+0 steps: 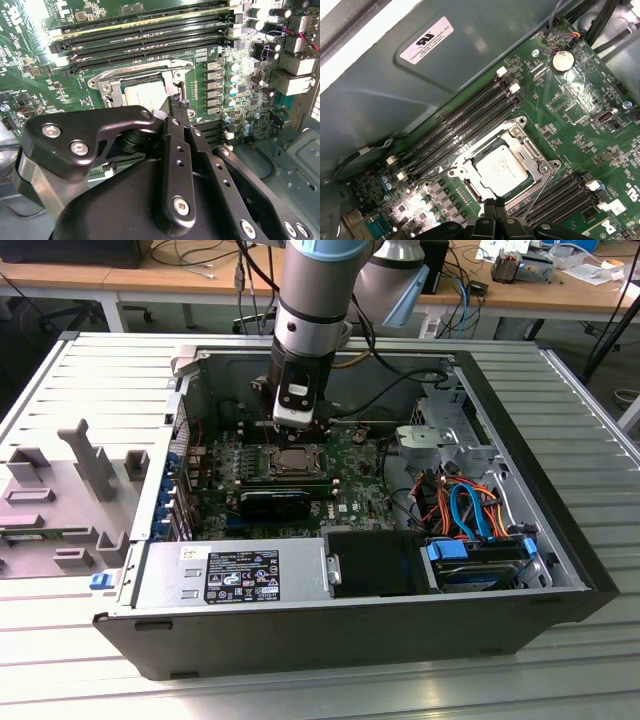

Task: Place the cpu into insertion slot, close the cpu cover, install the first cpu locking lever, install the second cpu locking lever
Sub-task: 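Install the first cpu locking lever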

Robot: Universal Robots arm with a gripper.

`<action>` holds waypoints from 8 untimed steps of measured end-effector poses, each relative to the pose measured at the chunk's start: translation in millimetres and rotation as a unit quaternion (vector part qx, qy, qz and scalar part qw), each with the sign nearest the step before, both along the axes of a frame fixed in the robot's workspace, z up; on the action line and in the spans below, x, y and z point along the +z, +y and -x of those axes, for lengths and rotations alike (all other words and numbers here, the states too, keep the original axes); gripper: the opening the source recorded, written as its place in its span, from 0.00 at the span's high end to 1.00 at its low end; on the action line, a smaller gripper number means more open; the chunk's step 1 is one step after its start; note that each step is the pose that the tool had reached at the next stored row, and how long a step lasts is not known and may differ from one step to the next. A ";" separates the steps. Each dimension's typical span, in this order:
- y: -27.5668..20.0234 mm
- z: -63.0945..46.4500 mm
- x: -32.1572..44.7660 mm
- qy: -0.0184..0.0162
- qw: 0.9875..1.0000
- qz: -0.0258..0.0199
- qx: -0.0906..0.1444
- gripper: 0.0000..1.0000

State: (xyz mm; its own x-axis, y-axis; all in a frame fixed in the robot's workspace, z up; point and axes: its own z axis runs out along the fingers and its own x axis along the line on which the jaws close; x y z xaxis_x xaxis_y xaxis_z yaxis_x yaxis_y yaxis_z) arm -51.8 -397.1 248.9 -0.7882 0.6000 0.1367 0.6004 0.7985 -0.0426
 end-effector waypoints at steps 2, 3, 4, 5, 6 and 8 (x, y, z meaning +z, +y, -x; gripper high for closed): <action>0.0 0.0 0.0 0.000 1.000 0.000 0.001 0.89; 0.0 0.0 0.0 0.000 1.000 0.000 0.001 0.89; 0.0 0.0 0.0 0.000 1.000 0.000 0.002 0.89; 0.0 0.0 0.0 0.000 1.000 0.000 0.002 0.89; 0.0 0.0 0.0 0.000 1.000 0.000 0.003 0.89; 0.0 0.0 0.0 0.000 1.000 0.000 0.004 0.89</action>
State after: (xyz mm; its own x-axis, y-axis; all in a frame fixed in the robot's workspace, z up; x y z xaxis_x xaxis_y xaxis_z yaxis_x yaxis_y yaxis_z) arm -51.8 -397.1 248.9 -0.7929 0.5937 0.1368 0.5941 0.8033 -0.0426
